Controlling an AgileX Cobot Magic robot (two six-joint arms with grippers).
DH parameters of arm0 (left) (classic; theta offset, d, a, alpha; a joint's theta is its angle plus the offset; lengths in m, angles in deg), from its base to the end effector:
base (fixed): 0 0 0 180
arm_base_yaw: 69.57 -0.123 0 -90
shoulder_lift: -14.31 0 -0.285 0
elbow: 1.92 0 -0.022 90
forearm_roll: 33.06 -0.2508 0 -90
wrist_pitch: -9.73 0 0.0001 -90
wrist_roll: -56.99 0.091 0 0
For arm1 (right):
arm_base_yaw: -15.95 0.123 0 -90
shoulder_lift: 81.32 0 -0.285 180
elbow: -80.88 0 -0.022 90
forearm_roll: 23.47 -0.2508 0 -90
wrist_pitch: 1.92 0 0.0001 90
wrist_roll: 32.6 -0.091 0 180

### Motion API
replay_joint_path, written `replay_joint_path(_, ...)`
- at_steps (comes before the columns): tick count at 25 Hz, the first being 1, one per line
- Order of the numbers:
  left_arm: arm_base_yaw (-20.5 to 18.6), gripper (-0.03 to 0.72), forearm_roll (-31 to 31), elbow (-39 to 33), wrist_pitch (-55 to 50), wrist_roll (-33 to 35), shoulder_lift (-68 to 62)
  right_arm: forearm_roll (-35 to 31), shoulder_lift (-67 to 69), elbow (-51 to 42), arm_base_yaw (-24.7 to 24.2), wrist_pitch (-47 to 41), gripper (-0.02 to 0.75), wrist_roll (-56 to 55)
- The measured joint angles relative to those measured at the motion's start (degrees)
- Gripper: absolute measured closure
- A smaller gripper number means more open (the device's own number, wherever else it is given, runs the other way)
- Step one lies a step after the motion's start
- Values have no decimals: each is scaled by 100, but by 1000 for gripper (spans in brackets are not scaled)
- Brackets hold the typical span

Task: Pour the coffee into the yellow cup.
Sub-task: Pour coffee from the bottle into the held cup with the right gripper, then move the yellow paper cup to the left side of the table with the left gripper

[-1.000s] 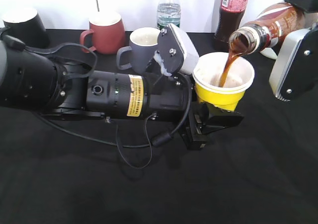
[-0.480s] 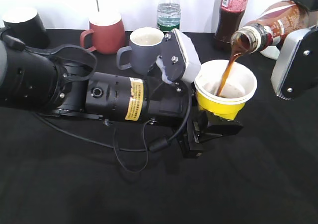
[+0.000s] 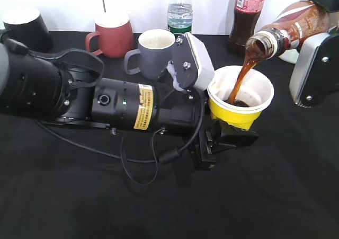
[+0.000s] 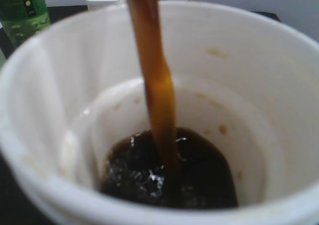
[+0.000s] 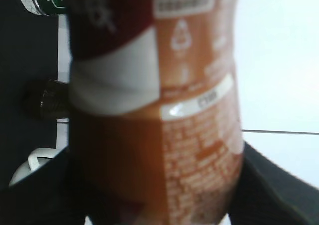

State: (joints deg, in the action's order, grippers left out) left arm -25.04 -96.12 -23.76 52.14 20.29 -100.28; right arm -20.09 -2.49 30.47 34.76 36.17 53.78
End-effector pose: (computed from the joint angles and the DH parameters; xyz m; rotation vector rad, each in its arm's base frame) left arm 0.2282 -0.3011 0.1860 1.3986 1.4532 -0.9278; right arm 0.2298 0.0818 0.2590 -1.3673 0.9593 -0.9159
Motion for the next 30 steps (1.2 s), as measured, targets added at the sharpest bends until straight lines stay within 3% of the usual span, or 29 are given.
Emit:
replay_joint_path(12,0,249,-7,0,0,0,-11,3,0,0,0,13,201,247)
replay_joint_path(20,-43,249,476,0,-23,0,-11,9,0,0,0,-8,201,-1905)
replay_joint_path(24,-542,249,603,0,157,0,-11,9,0,0,0,-8,201,-5243)
replay_joint_path(26,-1101,249,670,0,335,0,-11,9,0,0,0,-8,201,-6997)
replay_joint_path(30,-2268,249,676,0,395,0,115,9,0,0,0,-4,201,-7302)
